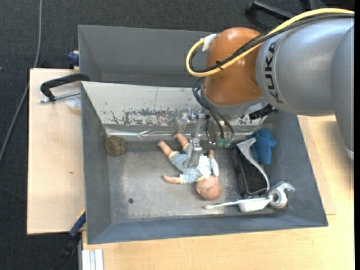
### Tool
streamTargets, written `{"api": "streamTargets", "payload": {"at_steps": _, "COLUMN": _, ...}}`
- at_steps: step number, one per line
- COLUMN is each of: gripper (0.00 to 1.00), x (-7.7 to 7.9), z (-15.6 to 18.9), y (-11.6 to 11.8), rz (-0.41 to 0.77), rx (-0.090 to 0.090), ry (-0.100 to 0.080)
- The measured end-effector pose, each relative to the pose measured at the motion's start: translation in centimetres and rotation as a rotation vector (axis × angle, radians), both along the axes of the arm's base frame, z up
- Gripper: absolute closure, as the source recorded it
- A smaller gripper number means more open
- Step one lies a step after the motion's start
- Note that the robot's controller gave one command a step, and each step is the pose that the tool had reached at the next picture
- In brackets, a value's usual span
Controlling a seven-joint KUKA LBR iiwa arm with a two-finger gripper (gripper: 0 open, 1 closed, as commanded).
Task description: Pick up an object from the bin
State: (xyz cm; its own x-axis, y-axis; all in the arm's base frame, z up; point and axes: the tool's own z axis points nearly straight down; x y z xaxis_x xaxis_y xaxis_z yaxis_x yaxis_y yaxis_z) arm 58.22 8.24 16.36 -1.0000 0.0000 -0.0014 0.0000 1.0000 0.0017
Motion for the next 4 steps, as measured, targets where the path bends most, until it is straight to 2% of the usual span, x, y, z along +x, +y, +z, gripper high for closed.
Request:
{"api": "streamTargets", "payload": {"at_steps": 1, "gripper": 0.00, "x": 0.0, "z": 0.0, "y": 0.0, "rz": 0.000, "rx": 0.000, "ry": 0.000}}
{"api": "streamTargets", "payload": {"at_steps": 2, "gripper": 0.00, "x": 0.1, "z": -1.4, "y": -0.5, "rz": 0.049, "rx": 0.001, "ry": -0.007}}
{"api": "streamTargets", "payload": {"at_steps": 3, "gripper": 0.00, "x": -0.5, "z": -5.4, "y": -2.0, "rz": 0.089, "rx": 0.000, "ry": 0.001}}
{"api": "streamTargets", "payload": {"at_steps": 4, "gripper": 0.00, "x": -0.8, "z": -6.3, "y": -2.3, "rz": 0.016, "rx": 0.001, "ry": 0.000}}
